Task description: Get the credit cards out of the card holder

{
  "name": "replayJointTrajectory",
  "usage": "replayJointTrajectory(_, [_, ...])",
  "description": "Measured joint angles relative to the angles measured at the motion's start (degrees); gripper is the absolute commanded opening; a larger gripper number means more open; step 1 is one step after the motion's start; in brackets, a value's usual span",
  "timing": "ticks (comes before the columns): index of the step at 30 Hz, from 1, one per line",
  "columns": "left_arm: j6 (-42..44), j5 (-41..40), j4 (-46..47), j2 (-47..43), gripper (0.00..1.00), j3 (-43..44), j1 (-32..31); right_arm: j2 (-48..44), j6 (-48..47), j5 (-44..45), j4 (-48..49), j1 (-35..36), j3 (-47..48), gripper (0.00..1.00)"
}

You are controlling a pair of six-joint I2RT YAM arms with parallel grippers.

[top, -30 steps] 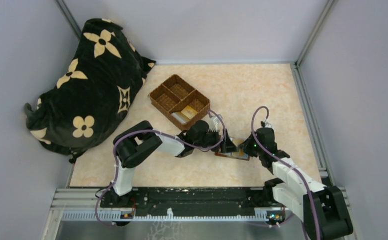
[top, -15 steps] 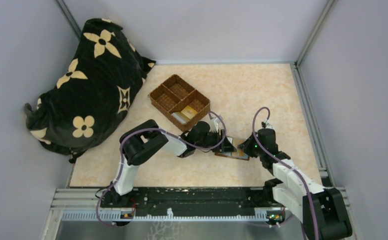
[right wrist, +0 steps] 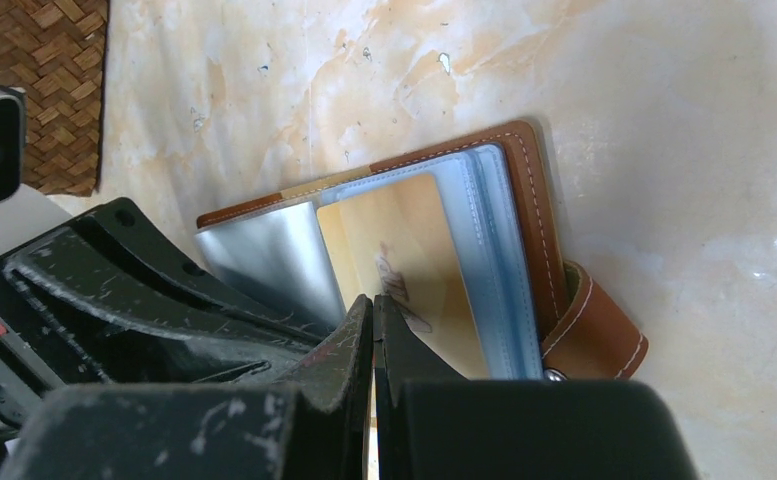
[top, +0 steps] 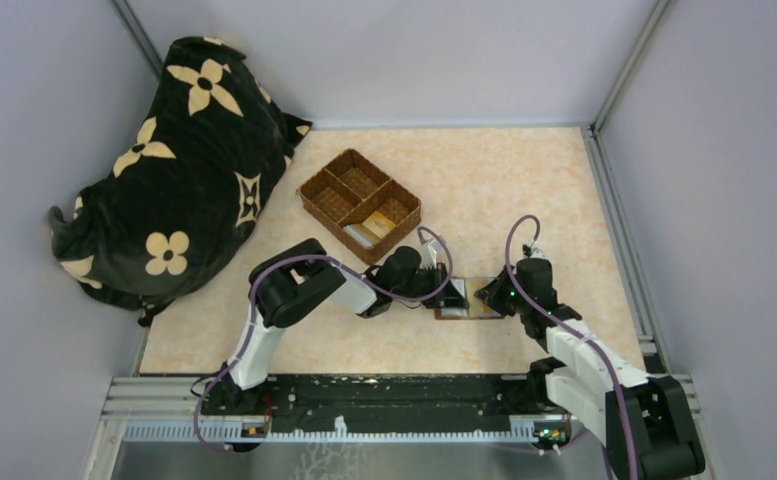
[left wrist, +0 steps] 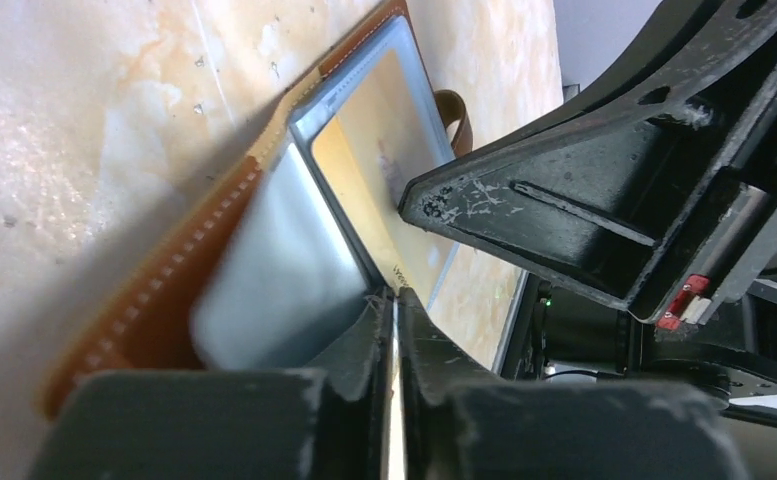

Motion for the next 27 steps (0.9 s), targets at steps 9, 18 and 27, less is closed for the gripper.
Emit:
replayJointTrajectory(9, [-1.7, 1.9, 1.2, 1.9, 0.0, 1.3, -0.1, -2.3, -0.7, -0.4, -3.2, -0.4, 0.0, 0.0])
replayJointTrajectory(18, [-2.0, 2.3, 3.9, 1.0, 0.0, -2.1, 0.9, -4.3, -2.5, -0.1, -9.5, -4.3, 1.9, 0.0])
replayJointTrajectory(27, [-2.1, 2.4, 6.3, 0.0, 0.01, -5.0, 1.7, -3.8, -3.8, 1.1, -10.9, -8.3, 2.8, 0.27])
